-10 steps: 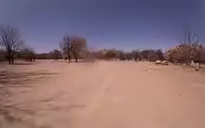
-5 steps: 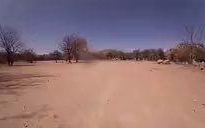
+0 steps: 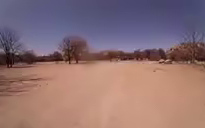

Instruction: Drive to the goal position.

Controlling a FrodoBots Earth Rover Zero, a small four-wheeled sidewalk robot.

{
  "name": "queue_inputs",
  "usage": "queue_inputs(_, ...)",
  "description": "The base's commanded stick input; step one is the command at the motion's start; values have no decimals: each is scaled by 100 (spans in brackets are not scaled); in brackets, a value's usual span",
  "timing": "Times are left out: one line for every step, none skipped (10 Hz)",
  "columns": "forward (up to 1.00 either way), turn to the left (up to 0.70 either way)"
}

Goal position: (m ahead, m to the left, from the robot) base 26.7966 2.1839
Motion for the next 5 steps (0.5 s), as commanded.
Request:
queue_inputs(100, 0)
queue_inputs(100, 0)
queue_inputs(100, 0)
queue_inputs(100, 3)
queue_inputs(100, 16)
